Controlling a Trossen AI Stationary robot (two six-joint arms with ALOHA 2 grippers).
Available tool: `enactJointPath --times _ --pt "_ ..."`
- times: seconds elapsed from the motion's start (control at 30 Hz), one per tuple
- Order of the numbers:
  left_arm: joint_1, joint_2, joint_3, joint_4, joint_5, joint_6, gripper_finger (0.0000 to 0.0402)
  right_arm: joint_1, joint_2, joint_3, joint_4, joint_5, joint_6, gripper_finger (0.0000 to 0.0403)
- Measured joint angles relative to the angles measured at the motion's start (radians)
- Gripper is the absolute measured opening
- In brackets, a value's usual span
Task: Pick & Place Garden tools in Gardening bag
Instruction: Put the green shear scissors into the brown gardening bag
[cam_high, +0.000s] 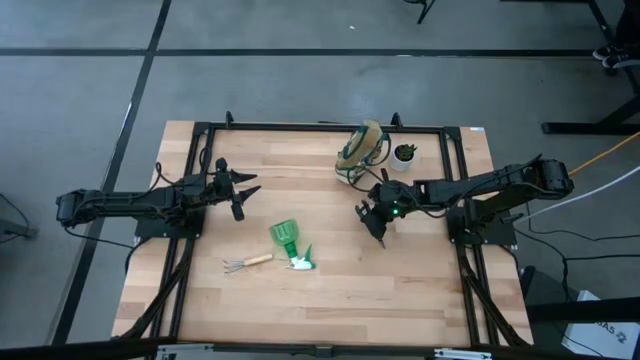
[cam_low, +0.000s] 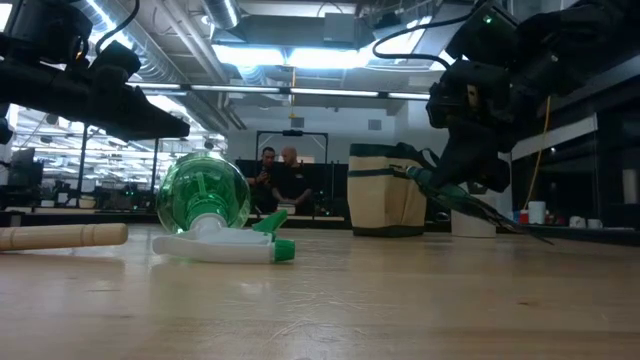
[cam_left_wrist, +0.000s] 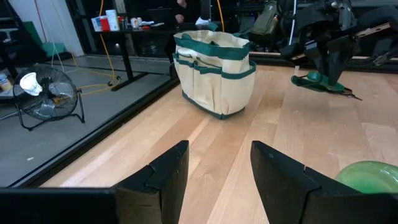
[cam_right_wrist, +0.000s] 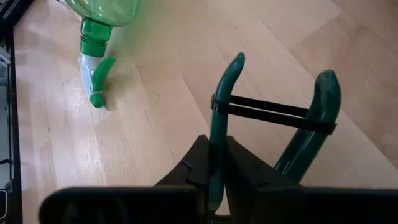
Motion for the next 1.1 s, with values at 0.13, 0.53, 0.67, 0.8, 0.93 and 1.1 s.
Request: enactJointPath --times 0.13,0.53,0.67,0.8,0.93,1.1 --pt "0.0 0.0 0.0 0.0 0.0 0.0 0.0169 0.0 0.0 0.0 0.001 -0.008 0.0 0.0026" --pt "0.0 0.0 0.0 0.0 0.0 0.0 0.0169 0.0 0.0 0.0 0.001 -0.024 0.001 0.0026" --pt "0.0 0.0 0.0 0.0 0.0 0.0 0.0169 0.0 0.0 0.0 0.006 -0.026 0.001 0.0026" --pt "0.0 0.0 0.0 0.0 0.0 0.0 0.0169 -0.001 0.0 0.0 0.034 -0.026 0.001 0.0026" --pt "0.0 0.0 0.0 0.0 0.0 0.0 0.0169 -0.001 0.0 0.003 0.059 -0.026 0.001 0.0026" --pt "0.0 0.0 0.0 0.0 0.0 0.0 0.0169 -0.001 0.0 0.036 0.059 -0.027 -0.023 0.0026"
